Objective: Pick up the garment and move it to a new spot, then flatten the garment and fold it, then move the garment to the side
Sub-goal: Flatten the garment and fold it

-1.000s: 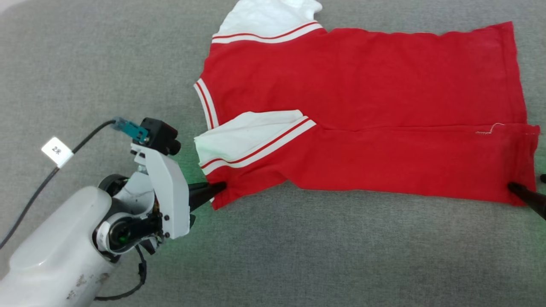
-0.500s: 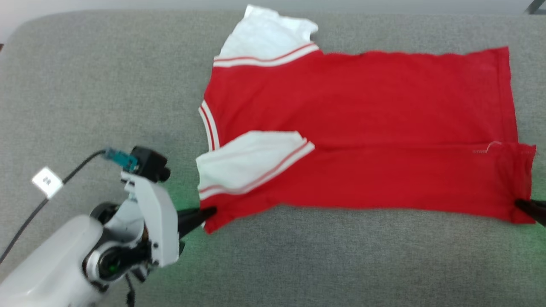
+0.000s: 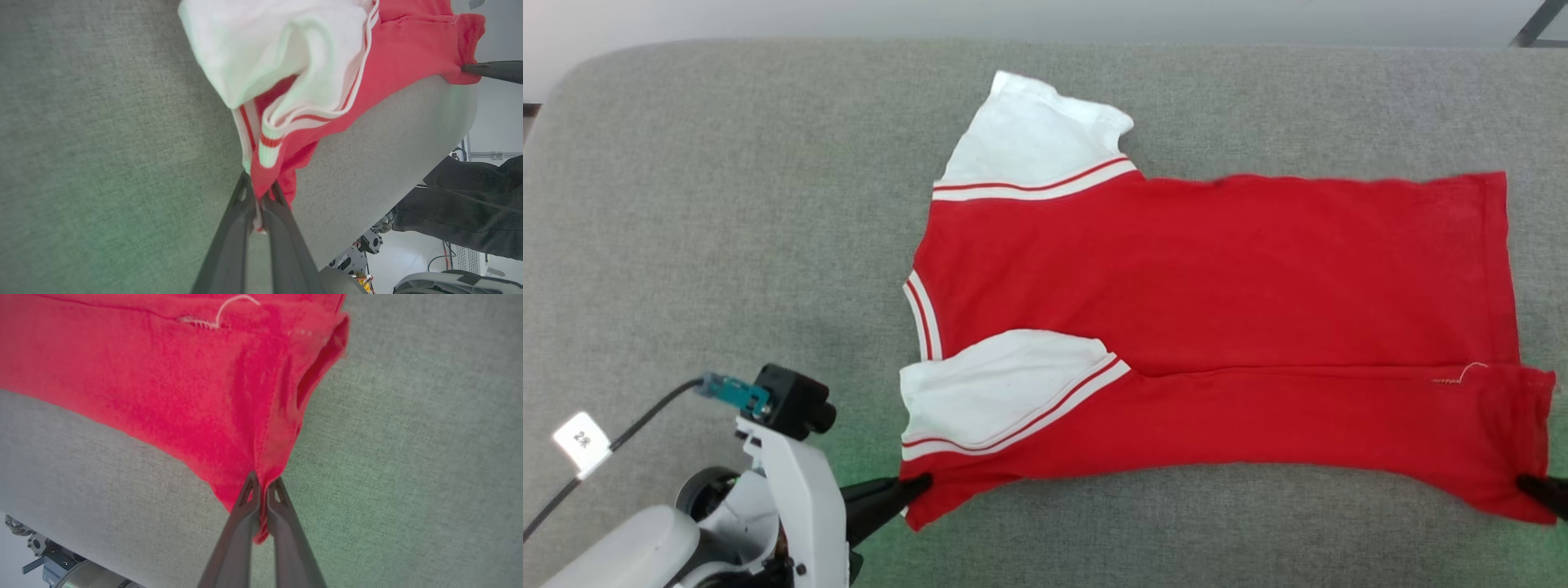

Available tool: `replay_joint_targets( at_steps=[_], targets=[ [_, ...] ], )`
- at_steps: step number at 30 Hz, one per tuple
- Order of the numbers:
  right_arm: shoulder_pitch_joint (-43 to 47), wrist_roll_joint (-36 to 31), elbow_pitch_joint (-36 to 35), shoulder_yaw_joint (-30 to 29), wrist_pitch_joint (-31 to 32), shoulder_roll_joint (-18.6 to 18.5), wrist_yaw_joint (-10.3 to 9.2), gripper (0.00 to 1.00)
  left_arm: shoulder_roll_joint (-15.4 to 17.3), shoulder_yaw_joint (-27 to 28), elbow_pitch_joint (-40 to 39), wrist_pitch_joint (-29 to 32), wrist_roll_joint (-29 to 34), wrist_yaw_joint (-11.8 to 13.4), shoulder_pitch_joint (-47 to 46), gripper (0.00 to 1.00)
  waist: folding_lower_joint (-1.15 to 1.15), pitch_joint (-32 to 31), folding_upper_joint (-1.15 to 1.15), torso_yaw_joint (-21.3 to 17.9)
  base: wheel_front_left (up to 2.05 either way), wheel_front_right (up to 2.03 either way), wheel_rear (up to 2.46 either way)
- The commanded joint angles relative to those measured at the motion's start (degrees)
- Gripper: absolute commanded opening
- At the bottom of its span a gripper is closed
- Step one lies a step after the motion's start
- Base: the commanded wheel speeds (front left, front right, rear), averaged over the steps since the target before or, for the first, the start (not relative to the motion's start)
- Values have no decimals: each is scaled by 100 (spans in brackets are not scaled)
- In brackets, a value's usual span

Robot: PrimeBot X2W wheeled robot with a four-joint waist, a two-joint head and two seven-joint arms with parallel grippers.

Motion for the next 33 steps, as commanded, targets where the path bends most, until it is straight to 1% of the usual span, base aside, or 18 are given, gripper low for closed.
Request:
replay_joint_targets(
  at_steps=[1,3,4,5,6,7,8,12,14,17,21,22,23,25,27,29,32,33],
  targets=[
    [59,54,-33,-48,0,35,2,0,39,19,-36,-14,-32,39,79,0,0,-8,0,-6,0,0,0],
    [107,5,-114,-108,-84,81,2,0,51,62,-102,-92,-47,94,142,0,0,-28,0,-12,0,0,0],
    [103,-23,-124,-138,-143,125,2,31,55,71,-111,-118,-63,112,175,9,0,-49,0,-15,0,0,0],
    [100,-18,-130,-155,-191,169,2,49,56,83,-130,-148,-80,124,209,30,0,-68,0,-17,0,0,0],
    [98,7,-171,-150,-229,180,2,83,53,119,-147,-212,-114,140,239,45,0,-90,0,-20,0,0,0],
    [82,16,-207,-177,-280,189,2,100,57,175,-166,-296,-114,159,277,82,0,-110,0,-26,0,0,0],
    [58,13,-221,-222,-347,217,2,100,70,228,-190,-393,-136,160,338,100,0,-134,0,-32,0,0,0],
    [-38,-71,-289,-431,-650,323,2,100,131,515,-315,-985,-201,240,698,100,0,-217,0,-22,0,0,0],
    [-134,-190,-296,-556,-953,414,2,100,165,688,-392,-1353,-183,273,893,100,0,-249,0,4,0,0,0],
    [-322,-559,-294,-656,-1641,612,2,100,113,934,-420,-1957,-102,378,1160,100,0,-284,0,47,0,0,0],
    [-608,-1152,-96,-453,-2654,929,2,100,-78,1239,-304,-2694,44,530,1297,100,0,-281,0,78,0,0,0],
    [-681,-1279,-38,-370,-2882,1000,2,100,-69,1279,-250,-2819,175,612,1258,100,0,-277,0,79,0,0,0],
    [-750,-1414,27,-299,-3118,1088,2,100,-132,1314,-197,-2939,221,678,1217,100,0,-271,0,73,0,0,0],
    [-910,-1608,194,-238,-3628,1327,2,100,-292,1411,-95,-3185,308,718,1099,100,0,-255,0,48,0,0,0],
    [-1037,-1875,342,-161,-4114,1500,1,100,-268,1509,98,-3410,535,812,930,100,0,-223,0,-1,0,0,0],
    [-1166,-2030,486,-151,-4584,1743,1,100,-402,1561,245,-3591,680,847,695,100,0,-190,0,-70,0,0,0],
    [-1359,-2308,654,-23,-5217,1970,1,100,-382,1623,520,-3751,1019,856,198,100,0,-110,0,-243,0,0,0],
    [-1397,-2428,720,81,-5367,2006,1,100,-384,1614,615,-3761,1131,814,-11,100,0,-79,0,-315,0,0,0]
  ],
)
